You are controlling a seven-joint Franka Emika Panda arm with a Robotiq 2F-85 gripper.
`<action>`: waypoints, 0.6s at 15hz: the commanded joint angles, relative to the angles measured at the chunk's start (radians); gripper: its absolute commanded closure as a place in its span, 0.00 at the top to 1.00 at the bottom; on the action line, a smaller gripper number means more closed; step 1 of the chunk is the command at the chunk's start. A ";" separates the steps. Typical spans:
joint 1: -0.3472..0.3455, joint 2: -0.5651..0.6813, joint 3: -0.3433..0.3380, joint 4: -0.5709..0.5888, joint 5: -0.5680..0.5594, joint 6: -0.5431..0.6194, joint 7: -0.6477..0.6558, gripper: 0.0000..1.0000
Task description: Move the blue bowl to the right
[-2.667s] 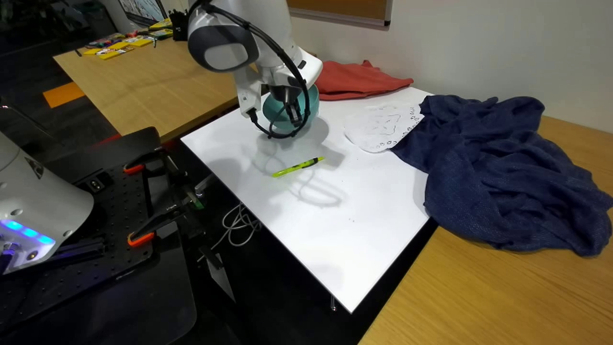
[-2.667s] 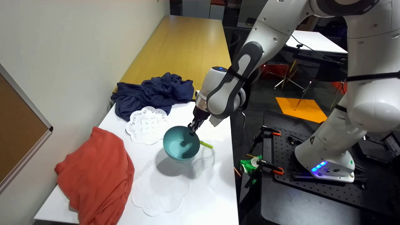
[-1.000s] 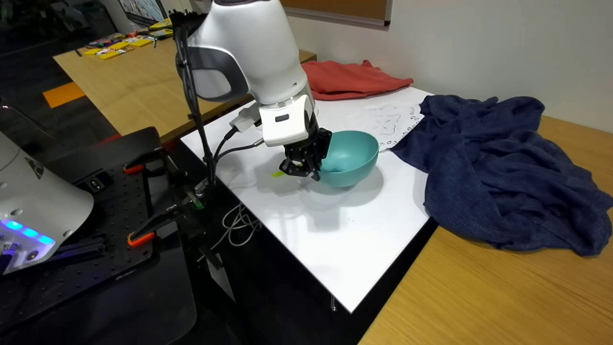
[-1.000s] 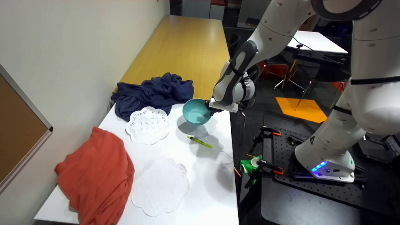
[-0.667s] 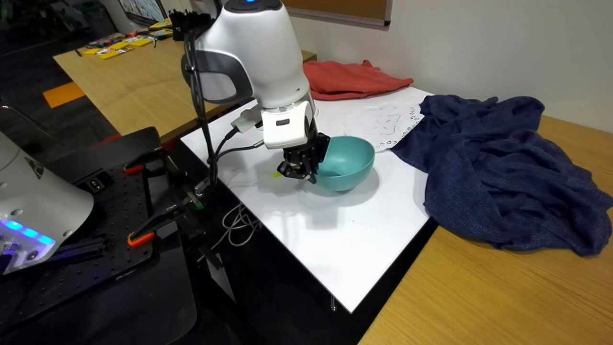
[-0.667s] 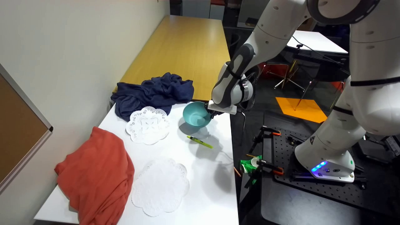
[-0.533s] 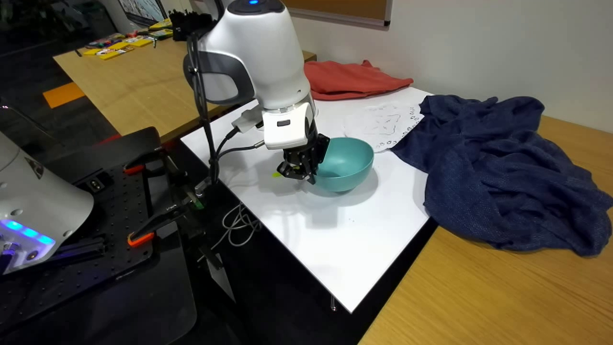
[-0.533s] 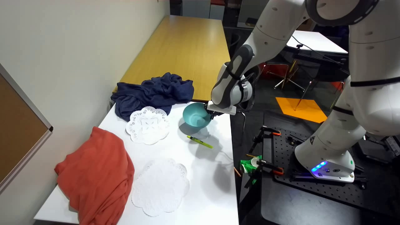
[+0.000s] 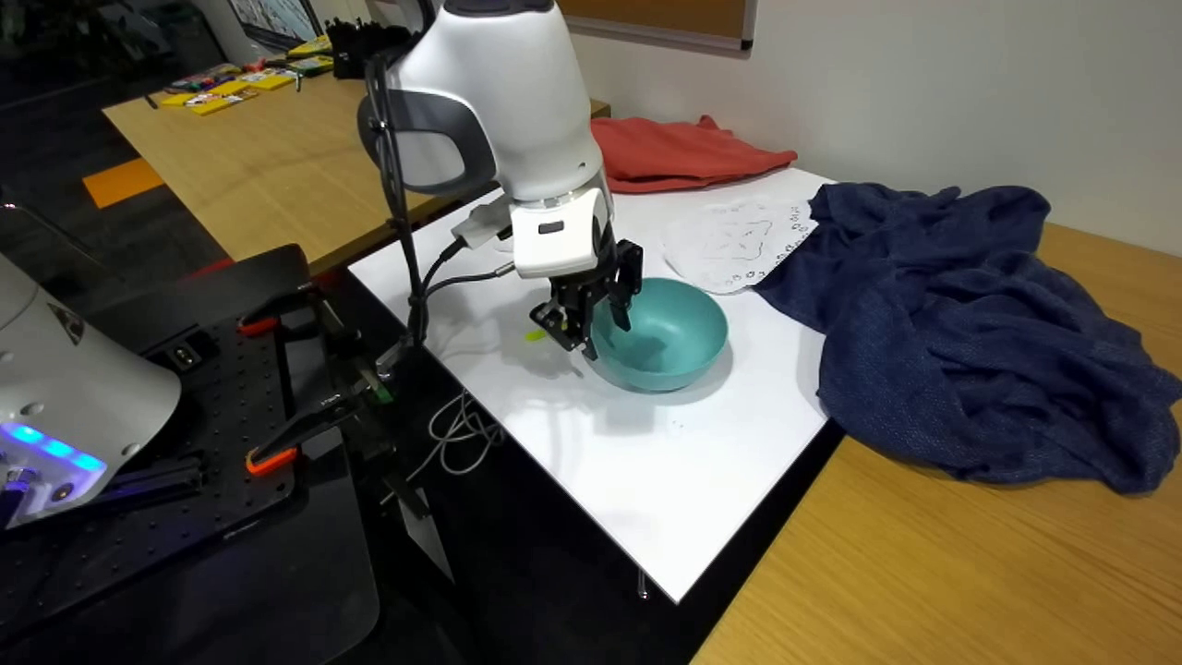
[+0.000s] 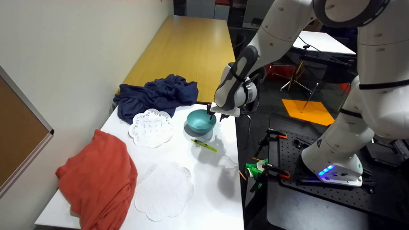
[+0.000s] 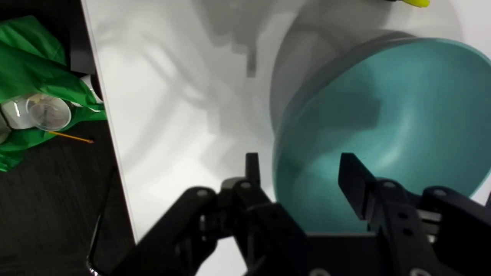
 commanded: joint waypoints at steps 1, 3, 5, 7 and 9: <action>0.061 -0.082 -0.023 -0.057 -0.006 0.033 0.027 0.89; 0.101 -0.124 -0.035 -0.090 -0.015 0.060 0.022 1.00; 0.157 -0.165 -0.066 -0.120 -0.029 0.075 0.004 1.00; 0.211 -0.204 -0.104 -0.145 -0.054 0.068 -0.011 1.00; 0.268 -0.231 -0.151 -0.162 -0.091 0.056 -0.021 1.00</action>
